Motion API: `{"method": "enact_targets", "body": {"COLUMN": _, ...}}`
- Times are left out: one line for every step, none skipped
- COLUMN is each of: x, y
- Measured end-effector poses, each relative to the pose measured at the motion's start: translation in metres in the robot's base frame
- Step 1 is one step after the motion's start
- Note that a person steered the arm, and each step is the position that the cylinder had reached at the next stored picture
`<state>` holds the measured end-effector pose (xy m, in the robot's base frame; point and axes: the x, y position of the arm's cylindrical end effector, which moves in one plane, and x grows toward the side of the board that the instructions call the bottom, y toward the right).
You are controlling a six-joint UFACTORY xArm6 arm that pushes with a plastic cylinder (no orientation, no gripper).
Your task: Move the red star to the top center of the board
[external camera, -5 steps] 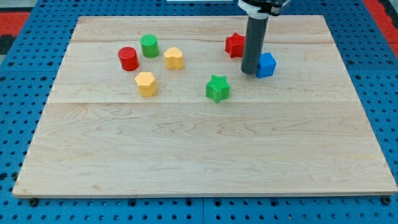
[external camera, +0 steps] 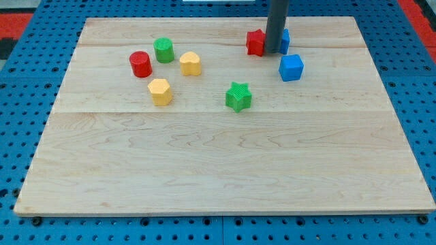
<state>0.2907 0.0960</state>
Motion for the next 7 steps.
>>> {"method": "enact_targets", "body": {"x": -0.002, "y": -0.057}}
{"method": "enact_targets", "body": {"x": -0.018, "y": -0.058}}
{"method": "enact_targets", "body": {"x": -0.057, "y": -0.058}}
{"method": "enact_targets", "body": {"x": -0.070, "y": -0.045}}
{"method": "enact_targets", "body": {"x": -0.091, "y": -0.019}}
{"method": "enact_targets", "body": {"x": -0.098, "y": -0.010}}
{"method": "enact_targets", "body": {"x": -0.089, "y": -0.053}}
